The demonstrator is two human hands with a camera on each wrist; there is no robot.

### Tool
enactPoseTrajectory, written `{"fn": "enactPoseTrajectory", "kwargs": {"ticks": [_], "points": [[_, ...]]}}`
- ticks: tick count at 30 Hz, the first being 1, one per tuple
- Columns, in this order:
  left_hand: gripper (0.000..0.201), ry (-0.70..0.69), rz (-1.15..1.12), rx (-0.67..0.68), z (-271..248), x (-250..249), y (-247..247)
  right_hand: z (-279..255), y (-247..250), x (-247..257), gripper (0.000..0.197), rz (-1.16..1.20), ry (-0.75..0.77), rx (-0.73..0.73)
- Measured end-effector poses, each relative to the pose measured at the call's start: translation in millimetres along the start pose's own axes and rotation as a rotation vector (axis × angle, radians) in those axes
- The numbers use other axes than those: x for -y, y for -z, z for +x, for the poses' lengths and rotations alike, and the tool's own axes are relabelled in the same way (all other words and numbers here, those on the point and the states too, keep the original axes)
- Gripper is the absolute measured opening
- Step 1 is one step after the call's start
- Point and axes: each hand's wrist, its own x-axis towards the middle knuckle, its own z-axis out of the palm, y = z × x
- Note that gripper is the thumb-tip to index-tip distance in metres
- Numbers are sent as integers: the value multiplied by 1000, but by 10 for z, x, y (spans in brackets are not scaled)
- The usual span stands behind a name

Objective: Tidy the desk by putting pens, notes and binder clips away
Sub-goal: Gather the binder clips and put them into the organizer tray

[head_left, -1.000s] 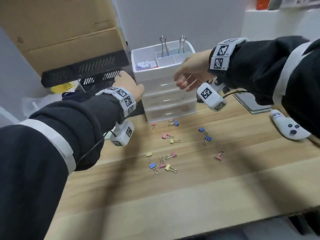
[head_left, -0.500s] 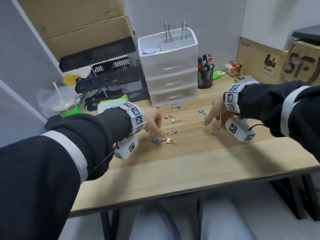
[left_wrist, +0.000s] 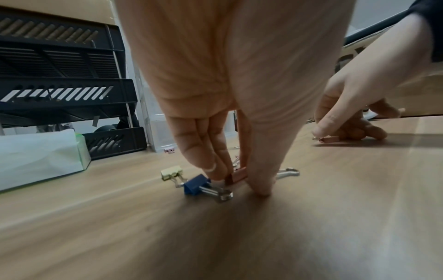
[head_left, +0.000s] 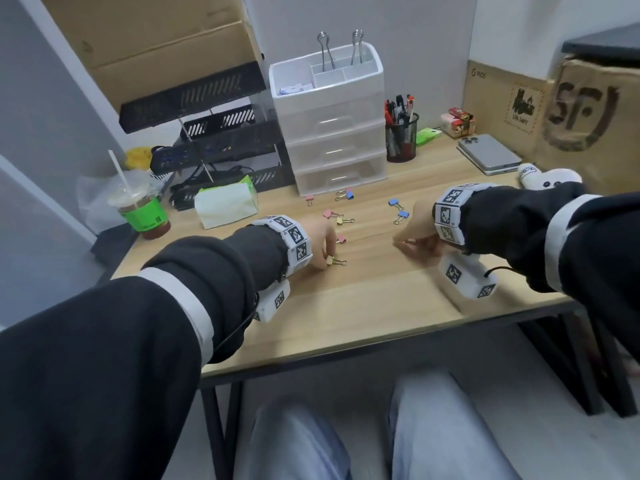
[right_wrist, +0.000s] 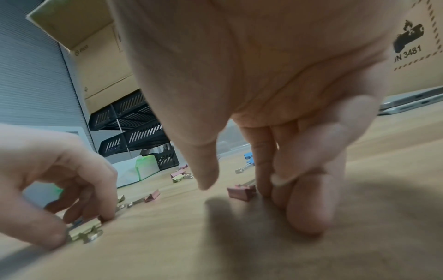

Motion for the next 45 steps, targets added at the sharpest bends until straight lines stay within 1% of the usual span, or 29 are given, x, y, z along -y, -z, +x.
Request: {"fn": "enactPoseTrajectory", "kwargs": {"ticks": [3,5,8,10,14,15,16,17,19,21,24,26,29,31,33,35,37,40,42,44,45], "points": [[26,1,42,8,45,-12,41,42,15,29,14,-17,38,8],[29,5,56,26,65,-9,68,56,15,38,18,-17,6,21],[29,1,61,51,91,19,90,40,4,83,15,-56,-1,47],[28,-4,73,62,125,31,99,44,8,106,14,-96,21,40],[23,-8,108,73,171,34,101,118,54,198,27,-194,73,-45],[22,-10,106,69,177,38,98,121,67,230,23,-221,97,-49],[21,-15,102,61,175,40,94,119,69,258,16,-218,123,-43],[20,-22,98,53,171,45,91,119,75,283,11,-185,146,-30],[17,-40,67,20,161,76,97,154,59,347,12,-91,171,-29],[13,-44,3,-52,143,136,138,194,20,428,9,23,169,-51],[13,-26,-86,-184,90,255,240,268,-10,584,20,291,174,-5],[11,2,-136,-205,31,324,288,285,-15,678,22,327,195,14],[11,64,-228,-204,-16,433,256,313,-69,808,23,291,250,36],[18,106,-290,-227,10,499,214,362,-115,868,21,290,272,37],[25,143,-302,-246,55,542,208,381,-157,917,14,253,291,22],[28,180,-294,-265,120,553,218,387,-190,924,20,135,368,-15],[26,196,-285,-263,223,540,229,382,-218,899,25,19,445,-39],[13,199,-246,-271,404,498,235,412,-244,833,17,-103,517,-58],[3,170,-204,-262,531,453,255,432,-242,762,26,-189,524,-72],[14,124,-156,-215,652,394,264,420,-233,672,36,-258,520,-85],[23,107,-131,-191,718,359,263,417,-229,623,38,-279,519,-95]]}}
